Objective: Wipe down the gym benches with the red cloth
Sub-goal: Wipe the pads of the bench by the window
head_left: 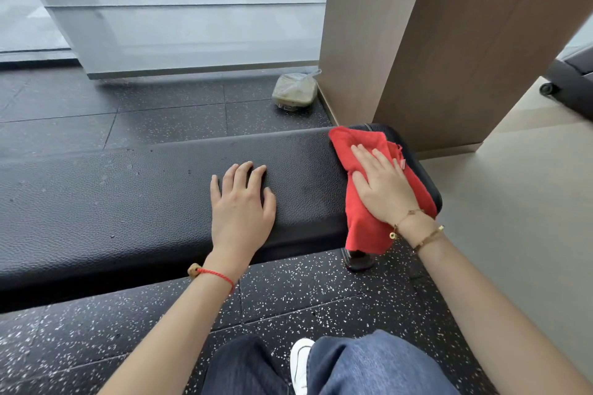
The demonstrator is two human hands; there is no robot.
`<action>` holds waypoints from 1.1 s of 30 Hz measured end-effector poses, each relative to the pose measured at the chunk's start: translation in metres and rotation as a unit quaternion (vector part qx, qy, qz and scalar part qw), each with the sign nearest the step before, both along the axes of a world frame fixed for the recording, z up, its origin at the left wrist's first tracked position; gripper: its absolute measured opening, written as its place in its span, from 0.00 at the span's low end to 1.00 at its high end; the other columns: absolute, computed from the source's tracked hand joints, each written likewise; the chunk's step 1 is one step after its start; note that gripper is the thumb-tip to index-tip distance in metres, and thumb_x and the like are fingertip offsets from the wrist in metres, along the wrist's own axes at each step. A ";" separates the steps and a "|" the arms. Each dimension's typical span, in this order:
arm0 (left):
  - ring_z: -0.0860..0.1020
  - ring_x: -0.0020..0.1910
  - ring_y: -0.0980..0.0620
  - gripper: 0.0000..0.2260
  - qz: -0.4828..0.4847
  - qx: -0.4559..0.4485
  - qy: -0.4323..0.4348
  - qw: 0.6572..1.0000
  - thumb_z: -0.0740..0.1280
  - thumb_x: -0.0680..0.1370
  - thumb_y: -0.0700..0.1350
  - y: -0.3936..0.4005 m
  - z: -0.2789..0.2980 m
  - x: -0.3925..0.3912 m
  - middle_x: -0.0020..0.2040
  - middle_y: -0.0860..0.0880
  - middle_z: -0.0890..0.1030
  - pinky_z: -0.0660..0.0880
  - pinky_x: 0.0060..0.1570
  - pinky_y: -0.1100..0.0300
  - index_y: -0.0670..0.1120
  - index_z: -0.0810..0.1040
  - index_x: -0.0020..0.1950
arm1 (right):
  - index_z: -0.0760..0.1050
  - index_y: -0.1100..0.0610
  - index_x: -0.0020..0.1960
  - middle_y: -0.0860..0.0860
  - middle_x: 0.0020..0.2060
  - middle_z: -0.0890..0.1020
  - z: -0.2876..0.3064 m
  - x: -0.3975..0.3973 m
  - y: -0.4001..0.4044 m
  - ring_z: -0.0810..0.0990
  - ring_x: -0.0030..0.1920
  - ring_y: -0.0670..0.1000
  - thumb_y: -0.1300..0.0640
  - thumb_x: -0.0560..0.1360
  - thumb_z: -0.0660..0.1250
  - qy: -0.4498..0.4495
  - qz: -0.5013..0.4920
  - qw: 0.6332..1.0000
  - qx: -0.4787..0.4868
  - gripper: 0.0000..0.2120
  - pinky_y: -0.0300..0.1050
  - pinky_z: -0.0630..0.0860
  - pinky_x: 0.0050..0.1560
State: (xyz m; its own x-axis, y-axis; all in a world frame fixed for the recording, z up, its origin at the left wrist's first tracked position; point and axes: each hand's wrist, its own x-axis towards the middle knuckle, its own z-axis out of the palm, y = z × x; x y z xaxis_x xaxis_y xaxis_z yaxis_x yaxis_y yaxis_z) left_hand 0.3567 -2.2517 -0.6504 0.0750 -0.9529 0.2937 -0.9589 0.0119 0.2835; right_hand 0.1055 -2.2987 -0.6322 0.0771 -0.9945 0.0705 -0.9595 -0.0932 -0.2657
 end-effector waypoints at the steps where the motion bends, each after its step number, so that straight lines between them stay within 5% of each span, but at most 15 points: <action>1: 0.64 0.74 0.46 0.20 0.001 0.000 0.000 1.000 0.58 0.80 0.51 0.000 0.000 0.000 0.73 0.48 0.70 0.55 0.75 0.42 0.49 0.70 0.72 | 0.54 0.48 0.79 0.44 0.78 0.57 0.001 -0.002 -0.012 0.53 0.78 0.49 0.50 0.82 0.51 -0.001 -0.024 1.000 0.004 0.26 0.54 0.44 0.77; 6: 0.65 0.73 0.46 0.20 0.005 -0.001 -0.005 1.000 0.58 0.80 0.51 0.000 0.001 -0.002 0.72 0.49 0.71 0.56 0.75 0.42 0.50 0.71 0.71 | 0.52 0.53 0.79 0.48 0.79 0.55 0.013 0.014 -0.069 0.52 0.78 0.52 0.52 0.82 0.48 -0.011 -0.081 0.996 0.033 0.25 0.54 0.47 0.77; 15: 0.66 0.72 0.46 0.20 -0.003 -0.010 0.003 1.000 0.59 0.80 0.51 -0.001 -0.002 0.002 0.71 0.49 0.72 0.57 0.74 0.42 0.49 0.71 0.71 | 0.54 0.50 0.79 0.47 0.78 0.57 -0.002 -0.020 0.000 0.53 0.78 0.51 0.51 0.82 0.50 -0.010 -0.033 0.999 -0.004 0.25 0.57 0.40 0.76; 20: 0.65 0.73 0.46 0.20 0.007 -0.003 -0.010 1.000 0.58 0.80 0.51 -0.001 -0.001 -0.002 0.71 0.48 0.71 0.56 0.74 0.41 0.49 0.71 0.71 | 0.53 0.51 0.79 0.48 0.78 0.55 0.006 -0.007 -0.042 0.53 0.78 0.51 0.51 0.82 0.49 -0.009 -0.047 0.999 0.018 0.25 0.55 0.42 0.76; 28: 0.65 0.73 0.45 0.20 0.012 0.006 -0.015 1.000 0.59 0.79 0.50 -0.002 0.000 -0.003 0.71 0.48 0.71 0.55 0.74 0.41 0.49 0.71 0.71 | 0.55 0.50 0.78 0.46 0.78 0.58 0.006 0.073 -0.018 0.54 0.78 0.49 0.52 0.82 0.53 -0.013 0.132 0.991 -0.002 0.25 0.53 0.40 0.77; 33: 0.65 0.73 0.45 0.22 0.004 0.002 -0.014 1.000 0.55 0.79 0.51 -0.002 -0.001 0.000 0.72 0.48 0.70 0.55 0.75 0.42 0.49 0.70 0.72 | 0.58 0.50 0.77 0.44 0.77 0.61 0.002 0.040 0.040 0.55 0.77 0.46 0.52 0.81 0.54 -0.014 0.166 0.986 -0.031 0.25 0.43 0.36 0.75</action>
State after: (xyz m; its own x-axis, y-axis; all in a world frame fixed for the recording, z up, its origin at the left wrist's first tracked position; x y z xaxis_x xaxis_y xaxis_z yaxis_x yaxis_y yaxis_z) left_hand 0.3566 -2.2534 -0.6509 0.0739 -0.9536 0.2919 -0.9667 0.0034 0.2559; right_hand 0.1460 -2.2586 -0.6299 0.3942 -0.9086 0.1379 -0.8659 -0.4175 -0.2756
